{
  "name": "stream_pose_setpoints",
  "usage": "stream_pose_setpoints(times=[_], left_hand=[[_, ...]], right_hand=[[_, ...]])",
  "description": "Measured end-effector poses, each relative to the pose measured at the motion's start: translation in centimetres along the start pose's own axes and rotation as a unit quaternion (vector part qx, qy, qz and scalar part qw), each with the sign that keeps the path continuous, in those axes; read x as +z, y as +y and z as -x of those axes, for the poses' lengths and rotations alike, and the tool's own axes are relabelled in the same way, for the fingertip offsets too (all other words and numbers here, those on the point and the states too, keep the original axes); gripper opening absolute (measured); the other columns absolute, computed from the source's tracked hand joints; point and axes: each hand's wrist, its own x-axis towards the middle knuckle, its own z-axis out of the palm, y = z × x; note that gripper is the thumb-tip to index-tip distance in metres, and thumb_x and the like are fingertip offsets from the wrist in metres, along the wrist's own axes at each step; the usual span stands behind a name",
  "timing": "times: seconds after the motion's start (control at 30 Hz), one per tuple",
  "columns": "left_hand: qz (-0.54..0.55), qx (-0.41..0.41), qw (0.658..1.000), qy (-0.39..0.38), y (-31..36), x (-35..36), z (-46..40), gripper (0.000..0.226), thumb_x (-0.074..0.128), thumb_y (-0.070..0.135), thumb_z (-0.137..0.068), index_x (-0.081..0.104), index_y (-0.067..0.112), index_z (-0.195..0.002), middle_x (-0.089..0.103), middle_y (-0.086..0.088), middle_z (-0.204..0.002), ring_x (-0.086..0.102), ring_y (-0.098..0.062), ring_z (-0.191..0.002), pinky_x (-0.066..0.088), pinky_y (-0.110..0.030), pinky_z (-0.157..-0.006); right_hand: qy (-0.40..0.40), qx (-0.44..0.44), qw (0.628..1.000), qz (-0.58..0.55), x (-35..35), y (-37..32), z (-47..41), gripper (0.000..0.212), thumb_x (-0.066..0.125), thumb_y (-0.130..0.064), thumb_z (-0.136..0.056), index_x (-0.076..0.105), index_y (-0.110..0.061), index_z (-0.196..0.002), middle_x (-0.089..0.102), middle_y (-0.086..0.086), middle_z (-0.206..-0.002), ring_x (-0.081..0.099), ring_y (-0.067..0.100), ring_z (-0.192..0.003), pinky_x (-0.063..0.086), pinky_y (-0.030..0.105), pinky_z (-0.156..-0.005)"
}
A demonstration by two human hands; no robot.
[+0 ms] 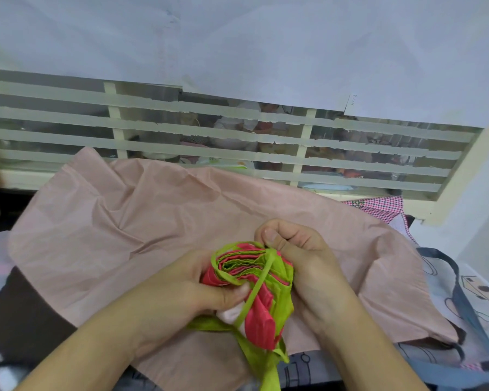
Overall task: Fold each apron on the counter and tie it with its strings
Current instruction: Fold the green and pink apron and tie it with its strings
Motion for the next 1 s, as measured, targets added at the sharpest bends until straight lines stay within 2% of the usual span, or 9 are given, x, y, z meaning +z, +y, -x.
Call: stream_pose_setpoints(times=[0.2, 0.27, 0.33, 0.43, 0.6, 0.67, 0.77, 0.87, 1.0], left_hand=[[-0.006, 0.07, 0.997, 0.034, 0.3, 0.0, -0.1, 0.036, 0.076, 0.007, -0.082, 0.074, 0.01, -0.117, 0.073, -0.026, -0.112, 0.072, -0.047, -0.104, 0.054, -0.062, -0.099], [-0.028, 0.096, 0.994, 0.042, 0.2, 0.1, -0.1, 0.034, 0.076, 0.002, -0.08, 0.076, 0.013, -0.112, 0.075, -0.017, -0.105, 0.073, -0.029, -0.098, 0.059, -0.042, -0.09], [-0.037, 0.116, 0.992, 0.04, 0.1, 0.2, -0.2, 0.033, 0.076, 0.0, -0.08, 0.076, 0.013, -0.11, 0.075, -0.013, -0.103, 0.07, -0.021, -0.097, 0.055, -0.028, -0.086], [-0.007, 0.134, 0.99, 0.05, 0.0, 0.5, -0.2, 0.033, 0.078, 0.005, -0.08, 0.072, 0.009, -0.112, 0.072, -0.016, -0.105, 0.069, -0.023, -0.098, 0.056, -0.032, -0.087], [0.109, 0.113, 0.985, 0.066, -0.4, 0.8, -0.5, 0.059, 0.091, 0.015, -0.073, 0.067, 0.0, -0.125, 0.073, -0.022, -0.114, 0.073, -0.03, -0.098, 0.062, -0.04, -0.083], [0.167, 0.104, 0.978, 0.075, -0.2, 0.8, -0.6, 0.075, 0.097, 0.022, -0.066, 0.066, -0.005, -0.127, 0.072, -0.029, -0.117, 0.075, -0.039, -0.097, 0.063, -0.046, -0.08], [0.197, 0.11, 0.97, 0.095, 0.3, 0.9, -0.7, 0.07, 0.096, 0.025, -0.066, 0.07, -0.003, -0.124, 0.07, -0.033, -0.121, 0.074, -0.047, -0.102, 0.063, -0.052, -0.078], [0.215, 0.109, 0.962, 0.126, 0.2, 0.6, -1.2, 0.043, 0.076, 0.013, -0.082, 0.071, -0.004, -0.122, 0.068, -0.034, -0.124, 0.072, -0.048, -0.108, 0.061, -0.057, -0.088], [0.253, 0.125, 0.951, 0.125, 0.3, 0.5, -1.5, 0.034, 0.059, 0.013, -0.093, 0.074, -0.005, -0.118, 0.068, -0.035, -0.125, 0.068, -0.048, -0.117, 0.055, -0.055, -0.102]], right_hand=[[0.031, -0.036, 0.999, 0.025, -0.6, -0.6, 0.1, 0.01, 0.068, -0.02, -0.09, 0.071, -0.01, -0.089, 0.049, 0.012, -0.059, 0.044, 0.016, -0.052, 0.03, 0.032, -0.053], [0.047, -0.05, 0.997, 0.023, -0.9, -0.8, 0.1, 0.012, 0.07, -0.02, -0.089, 0.07, -0.009, -0.094, 0.035, 0.028, -0.059, 0.034, 0.019, -0.054, 0.018, 0.042, -0.054], [0.051, -0.054, 0.997, 0.012, -0.8, -0.7, 0.0, 0.011, 0.071, -0.019, -0.089, 0.069, -0.008, -0.093, 0.037, 0.025, -0.06, 0.034, 0.019, -0.055, 0.022, 0.039, -0.055], [0.041, -0.037, 0.998, -0.014, -0.1, -0.2, 0.0, 0.013, 0.072, -0.021, -0.092, 0.07, -0.008, -0.091, 0.053, 0.007, -0.063, 0.041, 0.019, -0.06, 0.033, 0.035, -0.061], [0.018, 0.004, 0.996, -0.088, 1.3, 0.7, 0.0, 0.004, 0.065, -0.001, -0.088, 0.069, -0.003, -0.089, 0.062, 0.019, -0.081, 0.058, 0.023, -0.066, 0.053, 0.029, -0.059], [0.009, 0.002, 0.996, -0.092, 1.3, 1.0, 0.1, 0.018, 0.064, 0.006, -0.083, 0.075, -0.001, -0.094, 0.071, 0.021, -0.084, 0.067, 0.024, -0.068, 0.059, 0.029, -0.063], [-0.017, 0.016, 0.996, -0.082, 1.7, 1.3, 0.2, 0.032, 0.052, 0.016, -0.091, 0.074, 0.0, -0.108, 0.075, 0.011, -0.077, 0.071, 0.013, -0.06, 0.056, 0.021, -0.054], [-0.002, -0.012, 1.0, -0.009, 2.2, 1.9, -0.5, 0.038, 0.066, 0.019, -0.08, 0.078, -0.01, -0.102, 0.078, 0.005, -0.078, 0.073, 0.011, -0.065, 0.057, 0.019, -0.058], [0.04, -0.037, 0.996, 0.063, 1.4, 2.9, -1.2, 0.015, 0.065, -0.005, -0.075, 0.072, -0.017, -0.082, 0.068, -0.005, -0.06, 0.058, 0.002, -0.051, 0.044, 0.015, -0.049]])
